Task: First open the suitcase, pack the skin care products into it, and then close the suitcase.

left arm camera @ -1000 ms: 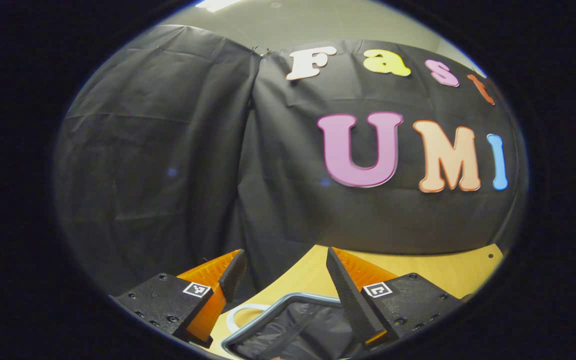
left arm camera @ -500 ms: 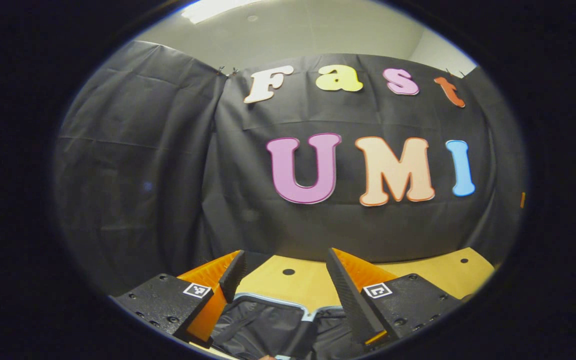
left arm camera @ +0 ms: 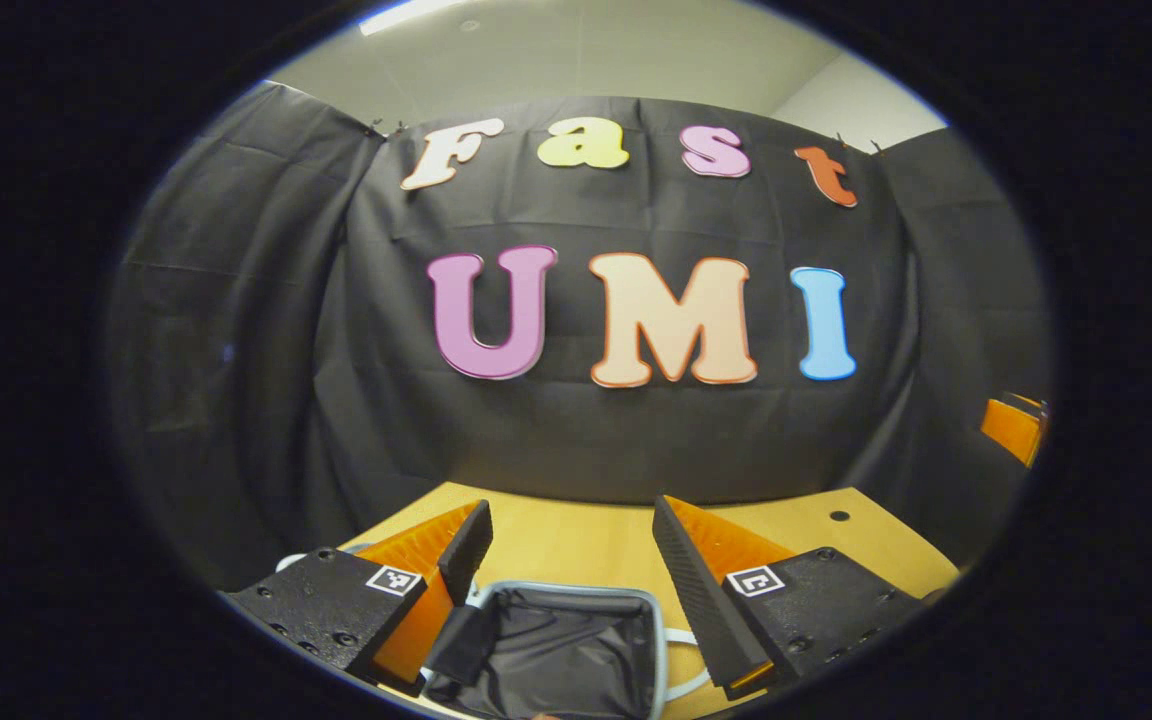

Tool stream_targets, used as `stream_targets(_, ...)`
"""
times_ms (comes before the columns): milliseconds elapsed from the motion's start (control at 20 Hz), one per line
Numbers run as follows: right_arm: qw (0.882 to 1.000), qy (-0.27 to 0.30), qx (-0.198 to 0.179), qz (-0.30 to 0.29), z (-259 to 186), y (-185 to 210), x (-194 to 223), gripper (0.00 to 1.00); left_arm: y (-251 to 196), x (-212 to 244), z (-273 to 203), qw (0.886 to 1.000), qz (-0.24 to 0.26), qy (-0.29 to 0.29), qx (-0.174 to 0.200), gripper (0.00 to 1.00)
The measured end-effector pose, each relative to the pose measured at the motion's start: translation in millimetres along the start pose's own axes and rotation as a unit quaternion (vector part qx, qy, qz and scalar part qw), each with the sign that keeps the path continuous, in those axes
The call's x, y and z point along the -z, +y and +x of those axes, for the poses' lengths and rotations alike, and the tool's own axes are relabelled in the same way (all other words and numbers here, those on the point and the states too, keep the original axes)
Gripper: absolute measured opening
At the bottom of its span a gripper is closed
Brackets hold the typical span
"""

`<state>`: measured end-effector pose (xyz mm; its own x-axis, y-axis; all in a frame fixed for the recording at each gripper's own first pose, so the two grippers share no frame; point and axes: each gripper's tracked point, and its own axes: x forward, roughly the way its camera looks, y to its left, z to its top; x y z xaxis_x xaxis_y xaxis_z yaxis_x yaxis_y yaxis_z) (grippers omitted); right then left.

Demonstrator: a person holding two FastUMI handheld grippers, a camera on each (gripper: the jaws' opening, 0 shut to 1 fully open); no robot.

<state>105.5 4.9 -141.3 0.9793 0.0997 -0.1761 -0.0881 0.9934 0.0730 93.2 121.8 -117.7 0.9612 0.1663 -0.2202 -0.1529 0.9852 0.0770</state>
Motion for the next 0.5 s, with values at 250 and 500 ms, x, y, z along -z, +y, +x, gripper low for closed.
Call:
stream_targets(250, 1.0, 0.008, -0.003, -0.01, -11.6, -19.5, 7.3, 0.99, -61.3, 44.4, -8.1, 0.998, -0.004, 0.043, 0.041, 0.93)
stream_targets(500, 1.0, 0.021, 0.0, -0.016, -25.3, -38.4, 18.4, 0.99, -115.4, 86.7, -15.0, 0.993, -0.004, 0.087, 0.082, 0.95)
